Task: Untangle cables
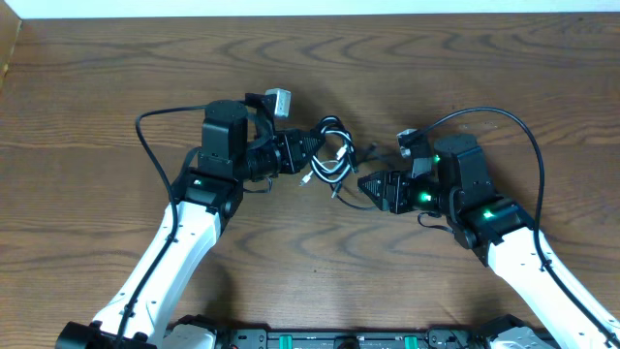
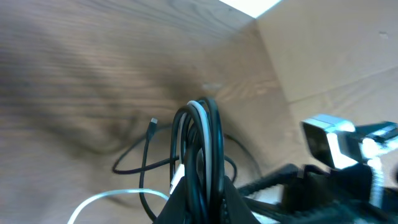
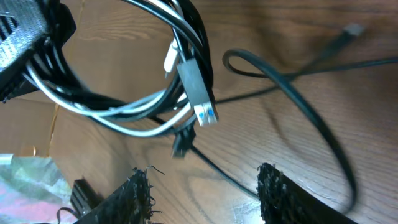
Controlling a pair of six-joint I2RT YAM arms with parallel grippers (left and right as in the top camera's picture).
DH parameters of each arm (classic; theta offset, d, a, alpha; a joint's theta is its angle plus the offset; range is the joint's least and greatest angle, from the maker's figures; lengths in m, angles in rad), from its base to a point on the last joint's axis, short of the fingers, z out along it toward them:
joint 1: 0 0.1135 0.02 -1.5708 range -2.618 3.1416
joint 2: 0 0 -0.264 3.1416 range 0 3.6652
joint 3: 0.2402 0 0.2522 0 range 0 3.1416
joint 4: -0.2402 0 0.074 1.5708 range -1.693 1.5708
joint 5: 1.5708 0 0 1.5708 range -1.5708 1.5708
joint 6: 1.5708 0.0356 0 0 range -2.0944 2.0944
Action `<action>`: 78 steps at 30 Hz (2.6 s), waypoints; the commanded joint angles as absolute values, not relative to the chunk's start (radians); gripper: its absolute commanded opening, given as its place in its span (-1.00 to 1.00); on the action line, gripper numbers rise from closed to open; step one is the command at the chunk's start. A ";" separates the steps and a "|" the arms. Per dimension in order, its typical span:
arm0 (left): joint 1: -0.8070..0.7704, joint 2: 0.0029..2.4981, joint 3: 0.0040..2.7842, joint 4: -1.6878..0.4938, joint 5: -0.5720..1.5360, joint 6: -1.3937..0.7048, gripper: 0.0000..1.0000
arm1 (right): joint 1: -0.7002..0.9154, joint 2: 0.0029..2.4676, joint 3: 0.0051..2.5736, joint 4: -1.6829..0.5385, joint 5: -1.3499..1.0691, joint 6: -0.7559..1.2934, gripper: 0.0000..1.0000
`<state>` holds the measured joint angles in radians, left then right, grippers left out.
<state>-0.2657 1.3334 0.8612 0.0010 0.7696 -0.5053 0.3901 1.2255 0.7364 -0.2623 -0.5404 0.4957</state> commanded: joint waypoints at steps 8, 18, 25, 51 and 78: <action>-0.266 1.339 0.875 0.010 0.960 -0.659 -0.85 | 0.389 1.219 0.738 -0.253 -0.583 0.481 0.08; -0.301 1.339 0.875 0.084 0.998 -0.702 -0.85 | 0.397 1.219 0.738 -0.251 -0.584 0.482 -0.59; -0.301 1.339 0.875 0.082 0.998 -0.585 -0.85 | 0.396 1.219 0.738 -0.266 -0.591 0.482 -0.98; -0.371 1.339 0.875 -0.006 0.896 -0.333 -0.85 | 0.391 1.098 0.738 -0.236 -0.799 0.571 -0.98; -0.431 1.339 0.875 -0.075 0.595 -0.333 -0.85 | 0.387 1.098 0.738 -0.310 -0.657 0.511 -0.74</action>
